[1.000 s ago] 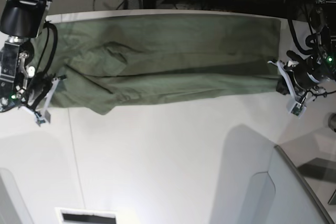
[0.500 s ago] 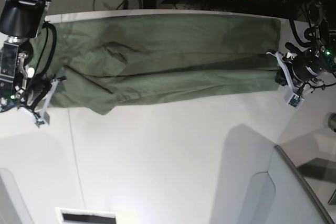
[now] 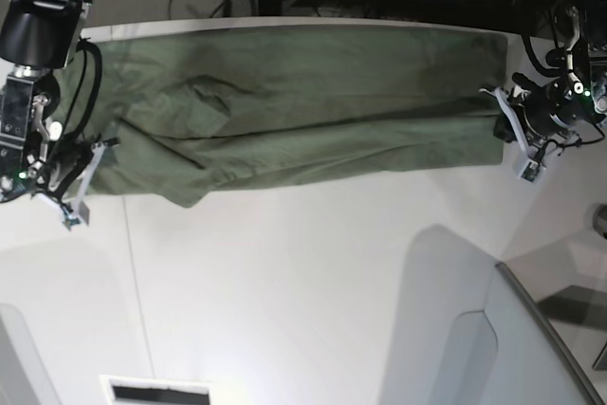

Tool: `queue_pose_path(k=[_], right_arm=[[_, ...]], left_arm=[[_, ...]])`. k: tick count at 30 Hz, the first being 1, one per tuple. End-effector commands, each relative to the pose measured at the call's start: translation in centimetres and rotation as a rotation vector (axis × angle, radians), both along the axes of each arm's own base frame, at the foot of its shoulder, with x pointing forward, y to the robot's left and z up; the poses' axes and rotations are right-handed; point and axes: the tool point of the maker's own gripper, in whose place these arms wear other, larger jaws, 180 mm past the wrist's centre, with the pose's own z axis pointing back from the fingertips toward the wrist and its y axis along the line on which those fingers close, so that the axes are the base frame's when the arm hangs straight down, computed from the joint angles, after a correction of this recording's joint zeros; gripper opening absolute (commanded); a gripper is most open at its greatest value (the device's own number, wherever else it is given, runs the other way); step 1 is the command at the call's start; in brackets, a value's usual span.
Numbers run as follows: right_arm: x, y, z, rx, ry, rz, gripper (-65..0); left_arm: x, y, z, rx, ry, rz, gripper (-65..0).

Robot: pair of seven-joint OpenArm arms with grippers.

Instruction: Layout the t-shirt on the table in an organized manner, then fold the t-shirt properly

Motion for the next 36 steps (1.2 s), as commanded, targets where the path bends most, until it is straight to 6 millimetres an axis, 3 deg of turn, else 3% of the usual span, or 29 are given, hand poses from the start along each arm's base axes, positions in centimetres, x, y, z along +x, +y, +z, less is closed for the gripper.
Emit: queue_pose_path(k=[1, 9, 14, 22, 32, 34, 36], right_arm=[[1.2, -0.7, 1.1, -0.014, -0.039, -0.002, -65.0], [1.2, -0.6, 1.1, -0.014, -0.040, -0.002, -65.0], [1.2, -0.6, 1.1, -0.014, -0.040, -0.002, -65.0], [0.9, -0.7, 0.9, -0.015, -0.032, -0.002, -65.0], [0.4, -0.6, 0.5, -0.010, -0.033, -0.001, -64.7], [0.4, -0.6, 0.5, -0.011, -0.033, -0.001, -62.0], [0.6, -0.7, 0.7, -0.015, -0.038, 0.000, -55.1]], left_arm=[[0.6, 0.1, 0.5, 0.009, -0.018, -0.016, -65.0], [0.5, -1.3, -0.3, -0.013, -0.001, -0.039, -65.0], [-0.3, -0.3, -1.4, 0.044, 0.040, -0.036, -65.0], [-0.7, -0.5, -2.5, 0.069, 0.031, -0.046, -65.0], [-0.5, -0.6, -2.2, 0.072, 0.024, -0.049, -65.0], [-0.2, -0.3, -1.9, 0.078, 0.014, -0.049, -65.0], [0.2, -0.4, -1.1, 0.088, -0.010, -0.056, -65.0]])
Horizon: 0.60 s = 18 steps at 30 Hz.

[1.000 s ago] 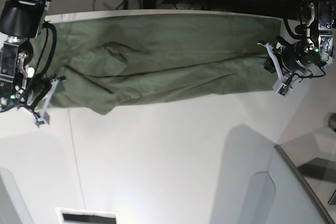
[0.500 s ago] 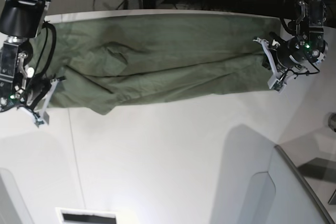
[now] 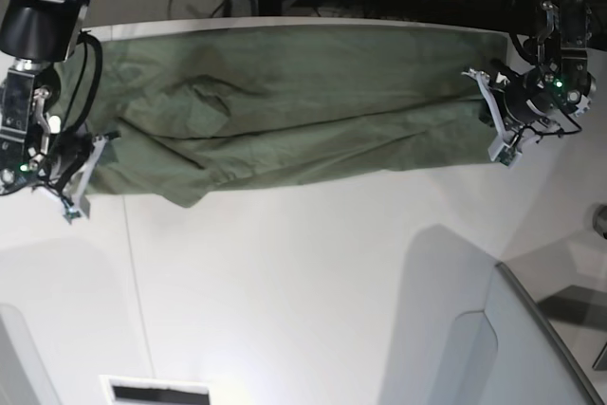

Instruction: Layout the t-shirt on the table in an organized manner, then fold the t-shirt properly

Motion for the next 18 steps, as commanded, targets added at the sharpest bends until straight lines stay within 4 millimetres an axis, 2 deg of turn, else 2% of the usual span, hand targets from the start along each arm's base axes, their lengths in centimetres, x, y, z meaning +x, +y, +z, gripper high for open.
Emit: queue_pose_path(k=[1, 3, 5, 7, 9, 11, 13, 15, 16, 17, 18], right_arm=[[1.4, -0.7, 1.4, -0.019, -0.044, -0.001, -50.0], [1.8, -1.2, 2.2, -0.036, -0.068, 0.002, -40.5], [2.3, -1.5, 3.1, -0.052, -0.100, 0.006, -33.6], [2.7, -2.2, 4.3, -0.063, -0.137, -0.013, -29.7], [3.1, -3.6, 5.5, -0.064, -0.188, -0.065, -29.7], [3.9, -4.2, 6.3, -0.056, -0.239, -0.086, -29.9], [5.1, -3.9, 6.5, -0.032, -0.301, -0.082, -35.9], [5.3, -3.7, 5.5, -0.006, -0.297, -0.087, -48.3], [5.5, -3.5, 5.0, 0.010, -0.285, -0.093, -57.0], [5.5, -3.3, 4.4, 0.024, -0.264, -0.099, -64.5], [5.4, -3.2, 3.7, 0.037, -0.244, -0.105, -65.0]], left_arm=[[1.5, 0.4, 2.0, 0.020, -0.062, -0.019, -62.7], [1.9, 0.1, 3.0, 0.032, -0.092, -0.037, -45.9], [2.1, 0.8, 4.4, 0.044, -0.131, -0.020, -33.2], [2.7, 1.5, 6.3, 0.059, -0.182, 0.007, -24.7], [2.6, 2.6, 7.3, 0.088, -0.185, 0.035, -22.2], [2.7, 2.9, 7.3, 0.093, -0.182, 0.045, -23.0], [2.3, 2.6, 6.2, 0.079, -0.152, 0.045, -28.3], [1.7, 2.1, 4.6, 0.051, -0.115, 0.056, -42.9], [1.8, 1.6, 4.1, 0.030, -0.111, 0.060, -55.8], [2.0, 1.2, 3.5, 0.004, -0.115, 0.073, -65.0], [1.9, 1.0, 2.8, -0.015, -0.112, 0.091, -65.0]])
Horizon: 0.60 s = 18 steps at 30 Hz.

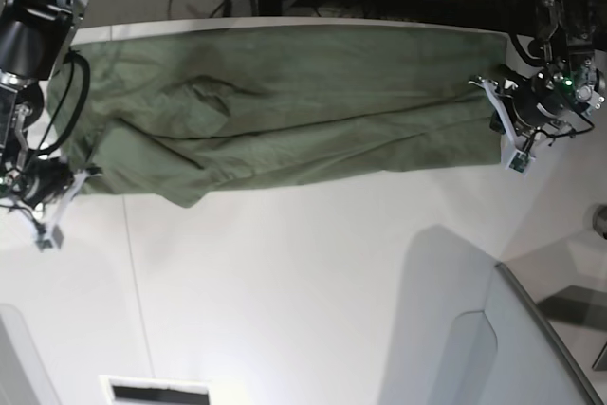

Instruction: Layout the t-shirt on the table in an organized manner, then fold the t-shirt properly

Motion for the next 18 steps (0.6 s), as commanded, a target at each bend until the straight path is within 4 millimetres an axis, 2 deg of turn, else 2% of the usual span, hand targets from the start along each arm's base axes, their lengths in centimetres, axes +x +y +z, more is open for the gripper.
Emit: queue_pose_path(k=[1, 9, 12, 14, 18], right_arm=[[1.0, -1.0, 0.8, -0.015, -0.024, -0.014, -63.3], [1.9, -0.1, -1.5, 0.069, -0.021, -0.031, -64.5], [2.0, -0.7, -2.5, 0.094, -0.011, -0.050, -64.7], [2.5, -0.4, -3.2, 0.123, -0.025, -0.059, -64.7], [2.6, -2.0, -3.7, 0.129, -0.034, -0.085, -64.7]], left_arm=[[1.4, 0.2, 0.8, -0.012, -0.057, 0.010, -65.0], [0.6, 0.4, -1.7, -0.067, -0.038, 0.050, -65.0], [1.0, 0.7, -2.2, -0.075, -0.028, 0.064, -65.0], [0.7, 1.0, -2.9, -0.081, -0.010, 0.078, -65.0], [0.9, 1.2, -3.4, -0.088, 0.004, 0.091, -65.0]])
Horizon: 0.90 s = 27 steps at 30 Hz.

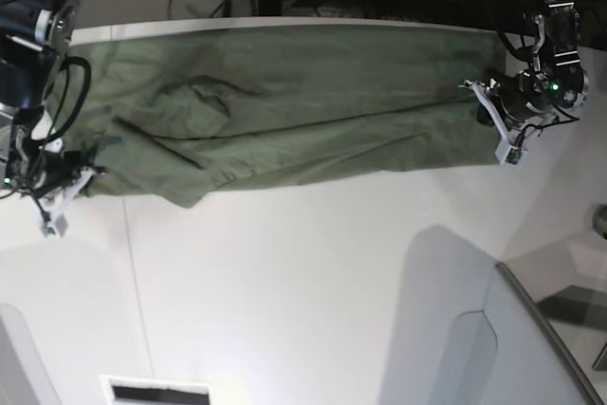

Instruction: Layout the t-shirt on the table in an organized manner, then fold the t-shirt properly

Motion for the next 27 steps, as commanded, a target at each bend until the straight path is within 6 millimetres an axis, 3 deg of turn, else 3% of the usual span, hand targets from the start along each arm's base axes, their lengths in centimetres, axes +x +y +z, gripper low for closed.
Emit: queue_pose_path(k=[1, 4, 10, 12, 15, 17, 19, 22, 24, 27], right_arm=[[1.7, -1.6, 1.7, -0.027, -0.056, -0.013, -64.8], [1.6, -2.8, 2.0, -0.046, -0.057, -0.020, -64.8], [2.4, -2.7, 2.4, -0.043, -0.107, -0.024, -64.8], [2.9, -2.7, 3.1, -0.053, -0.126, -0.016, -64.8], [4.1, -1.1, 5.2, -0.075, -0.215, 0.015, -64.1], [4.5, 0.8, 6.9, -0.086, -0.289, 0.046, -63.6], [5.0, 4.9, 7.8, -0.087, -0.333, 0.145, -57.0], [4.9, 10.0, 6.5, -0.092, -0.279, 0.325, -36.9], [5.1, 12.1, 5.8, -0.092, -0.230, 0.393, -24.0], [5.4, 14.3, 5.0, -0.032, -0.216, 0.391, -18.6]], left_arm=[[1.1, 0.8, 1.0, 0.013, -0.036, 0.005, -65.0], [1.4, 1.0, 0.6, 0.004, -0.027, 0.018, -65.0], [1.3, 1.0, 0.3, -0.001, -0.020, 0.025, -65.0], [1.8, 1.0, 1.0, -0.002, -0.046, 0.023, -65.0], [2.7, 0.6, 3.0, 0.019, -0.103, -0.009, -65.0], [2.2, 1.5, 4.0, 0.043, -0.127, 0.004, -65.0], [2.0, 2.5, 5.4, 0.064, -0.162, 0.024, -65.0], [1.0, 3.4, 6.1, 0.084, -0.174, 0.045, -65.0], [0.0, 4.4, 6.4, 0.094, -0.176, 0.079, -65.0], [-1.5, 5.9, 6.7, 0.106, -0.179, 0.136, -65.0]])
